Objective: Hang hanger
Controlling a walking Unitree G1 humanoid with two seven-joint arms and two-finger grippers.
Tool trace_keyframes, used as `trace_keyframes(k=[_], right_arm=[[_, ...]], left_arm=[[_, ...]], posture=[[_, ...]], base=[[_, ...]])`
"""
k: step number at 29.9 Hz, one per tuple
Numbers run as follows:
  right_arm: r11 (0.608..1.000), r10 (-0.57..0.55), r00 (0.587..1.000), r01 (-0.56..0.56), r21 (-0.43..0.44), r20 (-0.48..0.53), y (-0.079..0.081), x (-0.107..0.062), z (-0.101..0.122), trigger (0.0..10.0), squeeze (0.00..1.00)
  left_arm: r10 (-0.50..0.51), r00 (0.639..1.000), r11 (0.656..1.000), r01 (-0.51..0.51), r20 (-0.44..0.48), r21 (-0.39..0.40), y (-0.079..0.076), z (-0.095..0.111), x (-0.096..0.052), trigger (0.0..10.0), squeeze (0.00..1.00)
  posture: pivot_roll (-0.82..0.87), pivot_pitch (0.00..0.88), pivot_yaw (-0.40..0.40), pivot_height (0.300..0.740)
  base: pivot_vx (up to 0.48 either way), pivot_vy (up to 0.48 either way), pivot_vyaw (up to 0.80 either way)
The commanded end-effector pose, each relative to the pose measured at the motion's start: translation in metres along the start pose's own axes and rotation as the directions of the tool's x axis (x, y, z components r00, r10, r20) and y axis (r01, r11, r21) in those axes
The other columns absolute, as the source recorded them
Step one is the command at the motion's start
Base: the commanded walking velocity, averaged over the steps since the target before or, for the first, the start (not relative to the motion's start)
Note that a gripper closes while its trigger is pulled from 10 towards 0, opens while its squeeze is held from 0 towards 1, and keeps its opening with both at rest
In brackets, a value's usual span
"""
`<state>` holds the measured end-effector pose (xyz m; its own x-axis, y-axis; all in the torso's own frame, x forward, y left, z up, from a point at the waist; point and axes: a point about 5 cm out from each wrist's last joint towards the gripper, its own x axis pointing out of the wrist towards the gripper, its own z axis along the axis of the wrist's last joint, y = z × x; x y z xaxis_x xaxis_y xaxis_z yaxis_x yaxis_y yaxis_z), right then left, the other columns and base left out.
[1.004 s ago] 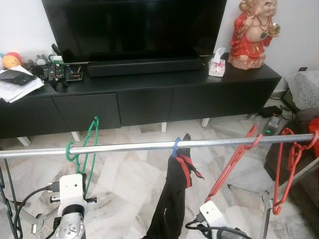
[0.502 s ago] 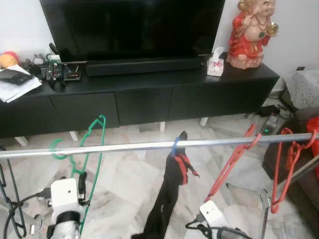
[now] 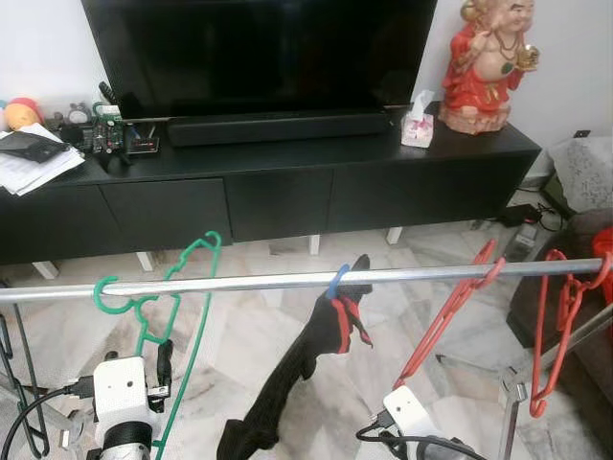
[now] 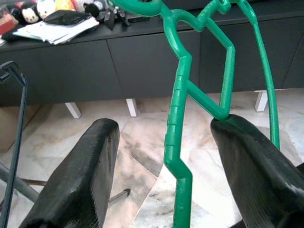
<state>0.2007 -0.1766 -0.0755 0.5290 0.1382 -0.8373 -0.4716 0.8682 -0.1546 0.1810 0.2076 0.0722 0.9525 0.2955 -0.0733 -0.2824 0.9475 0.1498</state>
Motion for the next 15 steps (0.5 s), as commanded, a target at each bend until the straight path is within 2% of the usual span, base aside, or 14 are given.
trace_keyframes(k=[1, 3, 6, 7, 9, 15], right_arm=[[1.000, -0.005, 1.000, 0.005, -0.001, 0.002, -0.002, 0.000, 0.001, 10.0, 0.00], [1.000, -0.005, 1.000, 0.005, -0.002, 0.001, -0.002, 0.000, 0.001, 10.0, 0.00], [1.000, -0.004, 1.000, 0.004, -0.005, 0.000, -0.002, 0.000, 0.001, 10.0, 0.00], [1.000, -0.004, 1.000, 0.004, -0.005, 0.000, -0.002, 0.000, 0.001, 10.0, 0.00], [1.000, -0.005, 1.000, 0.005, -0.006, 0.000, -0.001, 0.000, 0.000, 10.0, 0.00], [1.000, -0.006, 1.000, 0.006, -0.004, 0.000, -0.001, 0.000, 0.000, 10.0, 0.00]], left_arm=[[-0.009, 1.000, 1.000, 0.009, 0.014, 0.016, -0.003, 0.004, 0.003, 10.0, 1.00], [-0.009, 1.000, 0.998, 0.009, 0.007, 0.059, -0.003, 0.004, 0.005, 10.0, 1.00], [-0.014, 1.000, 0.980, 0.013, 0.008, 0.197, -0.004, 0.003, 0.013, 10.0, 1.00], [-0.014, 1.000, 0.980, 0.013, 0.008, 0.197, -0.004, 0.003, 0.013, 10.0, 1.00], [0.020, 1.000, 0.968, -0.021, 0.005, 0.252, -0.003, 0.003, 0.020, 10.0, 1.00], [0.031, 0.999, 0.945, -0.021, -0.023, 0.327, -0.003, -0.003, 0.024, 10.0, 1.00]], posture=[[-0.07, 0.000, -0.038, 0.740], [-0.07, 0.000, -0.038, 0.740], [-0.07, 0.000, -0.036, 0.740], [-0.07, 0.000, -0.036, 0.740], [-0.08, 0.000, -0.033, 0.740], [-0.08, 0.000, -0.028, 0.740]], base=[[0.000, 0.000, 0.00], [0.000, 0.000, 0.00], [0.000, 0.000, 0.00], [0.000, 0.000, 0.00], [0.000, 0.000, 0.00], [0.000, 0.000, 0.00]])
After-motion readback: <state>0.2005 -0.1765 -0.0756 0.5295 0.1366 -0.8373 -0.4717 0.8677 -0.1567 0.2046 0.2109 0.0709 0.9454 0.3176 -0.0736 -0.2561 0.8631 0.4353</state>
